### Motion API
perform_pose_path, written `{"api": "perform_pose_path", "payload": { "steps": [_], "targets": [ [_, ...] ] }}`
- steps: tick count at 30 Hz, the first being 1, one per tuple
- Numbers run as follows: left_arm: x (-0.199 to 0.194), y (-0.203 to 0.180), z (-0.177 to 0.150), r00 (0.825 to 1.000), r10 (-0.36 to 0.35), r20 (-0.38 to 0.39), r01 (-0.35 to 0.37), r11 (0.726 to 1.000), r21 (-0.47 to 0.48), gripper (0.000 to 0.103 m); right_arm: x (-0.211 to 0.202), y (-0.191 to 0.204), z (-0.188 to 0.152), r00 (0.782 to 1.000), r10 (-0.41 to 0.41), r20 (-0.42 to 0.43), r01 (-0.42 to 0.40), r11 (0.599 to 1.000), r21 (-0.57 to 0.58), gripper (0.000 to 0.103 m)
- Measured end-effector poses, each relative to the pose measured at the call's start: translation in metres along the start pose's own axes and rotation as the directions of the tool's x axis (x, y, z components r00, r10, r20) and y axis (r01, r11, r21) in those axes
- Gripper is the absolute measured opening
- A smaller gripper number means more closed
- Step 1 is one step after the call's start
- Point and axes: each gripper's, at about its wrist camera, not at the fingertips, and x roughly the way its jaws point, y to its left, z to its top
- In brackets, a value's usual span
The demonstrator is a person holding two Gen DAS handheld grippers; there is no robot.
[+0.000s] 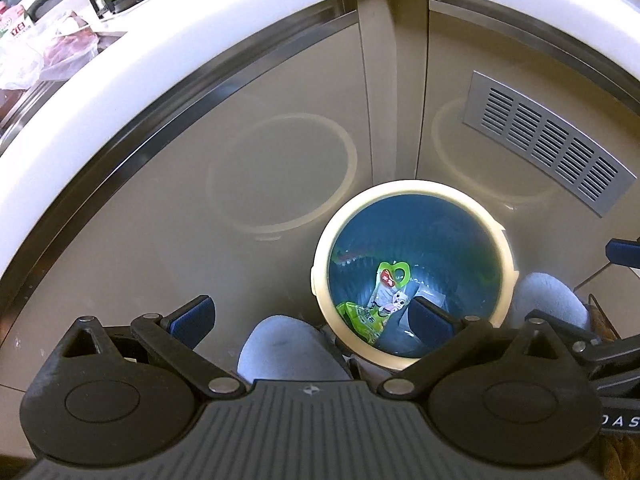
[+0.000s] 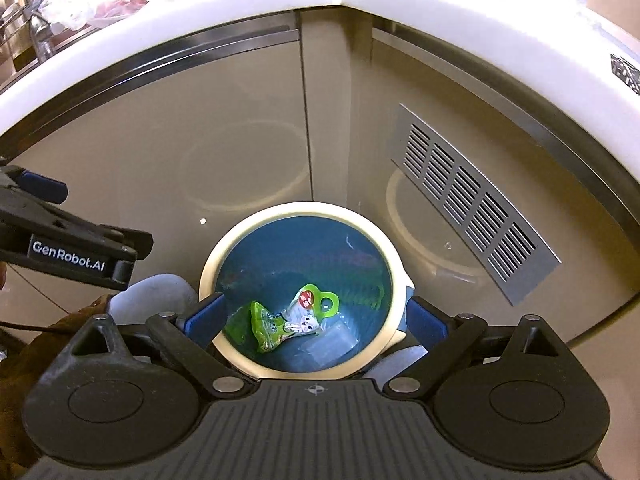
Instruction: Collect trash
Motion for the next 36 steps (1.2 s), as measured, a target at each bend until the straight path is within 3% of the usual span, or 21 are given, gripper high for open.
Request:
{"api": "perform_pose_path", "payload": {
  "steps": [16, 36],
  "targets": [
    [0.008, -0.001, 0.001, 1.0, -0.005, -0.017, 0.005, 1.0, 0.008, 0.103, 0.008, 0.002, -0.001, 0.999, 0.001, -0.034, -0.001, 1.0, 0.003, 0.097],
    [0.001, 0.002, 0.0, 0.999, -0.014, 0.03, 0.014, 1.0, -0.001, 0.103, 0.011, 0.002, -0.001, 0.999, -0.001, -0.04, 0.001, 1.0, 0.007, 0.097]
  ]
}}
